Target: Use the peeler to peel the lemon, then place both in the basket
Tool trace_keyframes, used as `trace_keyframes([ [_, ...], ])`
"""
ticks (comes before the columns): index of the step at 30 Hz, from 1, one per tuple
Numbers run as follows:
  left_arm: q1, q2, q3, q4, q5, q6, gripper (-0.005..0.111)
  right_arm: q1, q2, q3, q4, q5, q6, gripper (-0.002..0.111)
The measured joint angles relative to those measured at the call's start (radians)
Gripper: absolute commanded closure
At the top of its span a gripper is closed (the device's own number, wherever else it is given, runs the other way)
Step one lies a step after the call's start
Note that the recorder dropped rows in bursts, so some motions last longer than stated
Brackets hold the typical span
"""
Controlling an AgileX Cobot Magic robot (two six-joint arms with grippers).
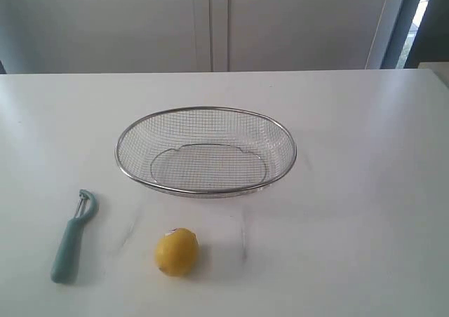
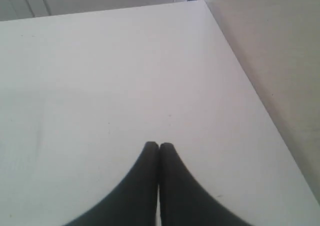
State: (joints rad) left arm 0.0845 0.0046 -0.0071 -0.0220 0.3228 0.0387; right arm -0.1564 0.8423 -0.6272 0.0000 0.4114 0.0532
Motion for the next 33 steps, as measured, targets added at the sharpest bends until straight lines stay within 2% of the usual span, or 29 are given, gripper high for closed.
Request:
trace_keyframes([
  [16,0.0,0.0,0.0,0.0,0.0,0.0,0.107,0.0,0.163,-0.156,0.006,0.307,0.0,0.108],
  [33,0.0,0.0,0.0,0.0,0.0,0.0,0.107,0.0,0.28,-0.16,0.047,0.524,0.0,0.108],
])
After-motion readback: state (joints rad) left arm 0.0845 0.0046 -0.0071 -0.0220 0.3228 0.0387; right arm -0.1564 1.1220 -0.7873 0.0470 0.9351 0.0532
